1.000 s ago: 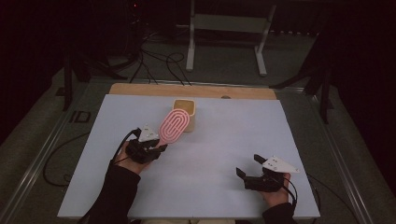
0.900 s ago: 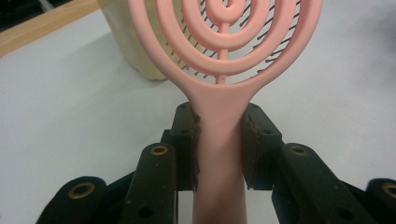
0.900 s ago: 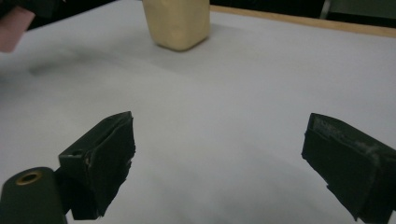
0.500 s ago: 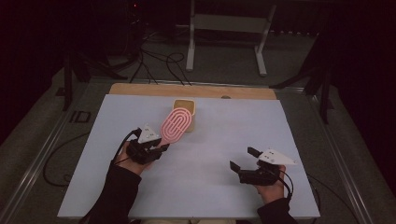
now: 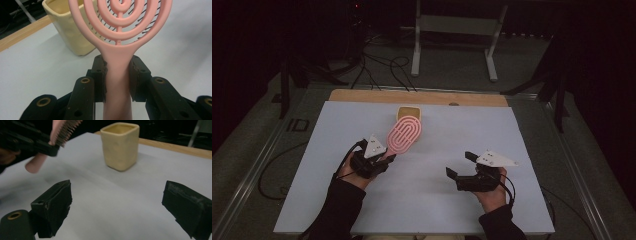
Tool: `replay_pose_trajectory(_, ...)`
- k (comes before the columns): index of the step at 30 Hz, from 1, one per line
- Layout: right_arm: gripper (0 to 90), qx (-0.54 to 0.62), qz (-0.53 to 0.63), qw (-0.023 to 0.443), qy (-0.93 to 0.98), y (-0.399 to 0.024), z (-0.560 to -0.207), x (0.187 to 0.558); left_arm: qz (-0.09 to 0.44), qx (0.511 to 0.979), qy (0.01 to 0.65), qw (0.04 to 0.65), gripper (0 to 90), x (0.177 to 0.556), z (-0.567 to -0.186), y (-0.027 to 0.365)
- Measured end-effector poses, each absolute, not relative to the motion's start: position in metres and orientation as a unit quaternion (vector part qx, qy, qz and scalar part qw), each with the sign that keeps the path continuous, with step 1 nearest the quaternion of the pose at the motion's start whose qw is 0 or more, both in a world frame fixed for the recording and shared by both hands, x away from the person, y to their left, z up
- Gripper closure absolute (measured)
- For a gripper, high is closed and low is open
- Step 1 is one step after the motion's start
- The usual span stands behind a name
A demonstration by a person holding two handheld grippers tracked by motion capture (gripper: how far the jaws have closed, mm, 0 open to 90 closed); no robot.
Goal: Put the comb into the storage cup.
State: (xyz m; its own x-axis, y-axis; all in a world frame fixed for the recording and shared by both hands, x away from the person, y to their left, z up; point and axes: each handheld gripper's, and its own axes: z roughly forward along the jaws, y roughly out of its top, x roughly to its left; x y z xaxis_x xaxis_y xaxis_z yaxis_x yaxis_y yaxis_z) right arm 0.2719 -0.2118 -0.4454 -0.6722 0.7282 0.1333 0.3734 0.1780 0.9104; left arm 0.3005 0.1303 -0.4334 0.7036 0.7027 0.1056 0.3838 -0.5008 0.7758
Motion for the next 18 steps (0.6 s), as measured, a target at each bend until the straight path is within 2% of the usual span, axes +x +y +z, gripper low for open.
replay_pose_trajectory(18,8.9,0.350,0.536,0.162,0.751,-0.169,-0.420,0.288,0.206,0.845,0.309,0.384,70.5,0.297,-0.433,0.123)
